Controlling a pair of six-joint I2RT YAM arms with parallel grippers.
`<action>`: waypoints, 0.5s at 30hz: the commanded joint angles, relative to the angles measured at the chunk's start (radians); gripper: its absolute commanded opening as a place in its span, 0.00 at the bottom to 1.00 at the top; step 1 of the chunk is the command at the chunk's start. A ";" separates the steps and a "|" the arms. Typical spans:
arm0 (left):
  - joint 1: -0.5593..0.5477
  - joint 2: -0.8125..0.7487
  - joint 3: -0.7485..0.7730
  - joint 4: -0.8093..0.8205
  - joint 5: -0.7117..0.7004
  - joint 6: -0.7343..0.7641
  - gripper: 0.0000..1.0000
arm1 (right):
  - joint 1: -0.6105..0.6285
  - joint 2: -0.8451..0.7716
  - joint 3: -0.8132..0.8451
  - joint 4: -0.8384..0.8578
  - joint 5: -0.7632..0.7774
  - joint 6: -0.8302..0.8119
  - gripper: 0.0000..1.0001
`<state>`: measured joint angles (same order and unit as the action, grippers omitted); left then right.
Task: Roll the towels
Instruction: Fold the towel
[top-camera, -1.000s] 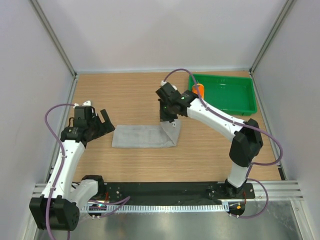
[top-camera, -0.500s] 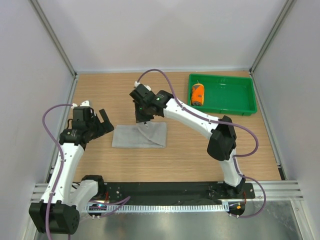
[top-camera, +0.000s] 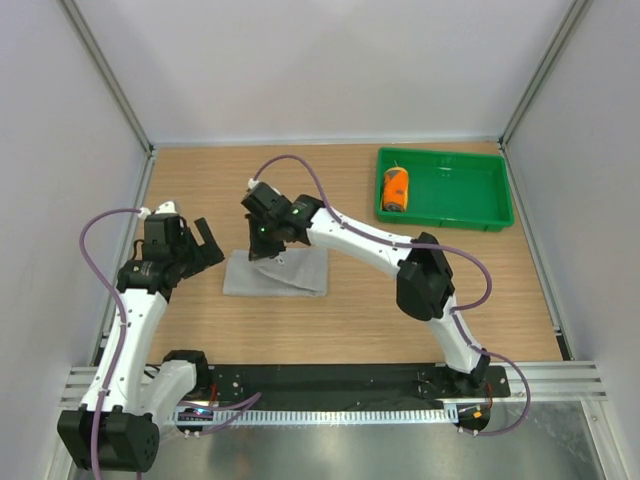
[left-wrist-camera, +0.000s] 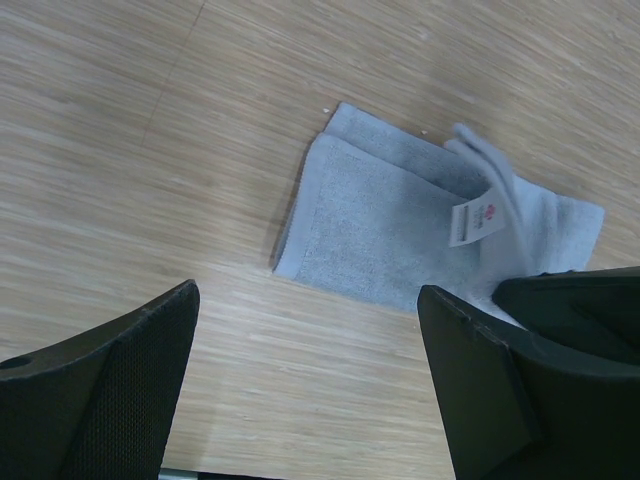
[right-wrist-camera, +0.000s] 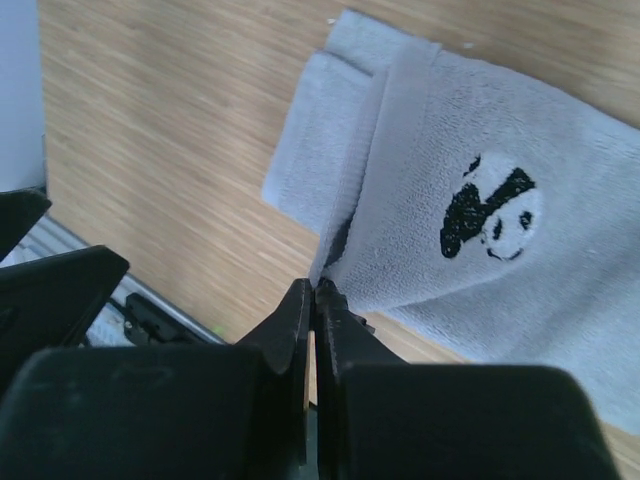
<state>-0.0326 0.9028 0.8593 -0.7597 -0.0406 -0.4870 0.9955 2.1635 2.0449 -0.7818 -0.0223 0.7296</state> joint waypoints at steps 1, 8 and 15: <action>0.000 -0.018 -0.002 0.013 -0.028 0.005 0.91 | 0.041 0.025 -0.031 0.149 -0.112 0.025 0.10; 0.000 -0.033 0.001 0.002 -0.073 0.001 0.91 | 0.069 0.102 -0.101 0.352 -0.248 0.031 0.95; 0.002 -0.039 0.003 0.003 -0.076 -0.001 0.91 | 0.048 0.003 -0.150 0.354 -0.202 -0.004 1.00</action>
<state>-0.0269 0.8783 0.8593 -0.7746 -0.1223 -0.4889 1.0595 2.2833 1.9087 -0.5095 -0.2253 0.7509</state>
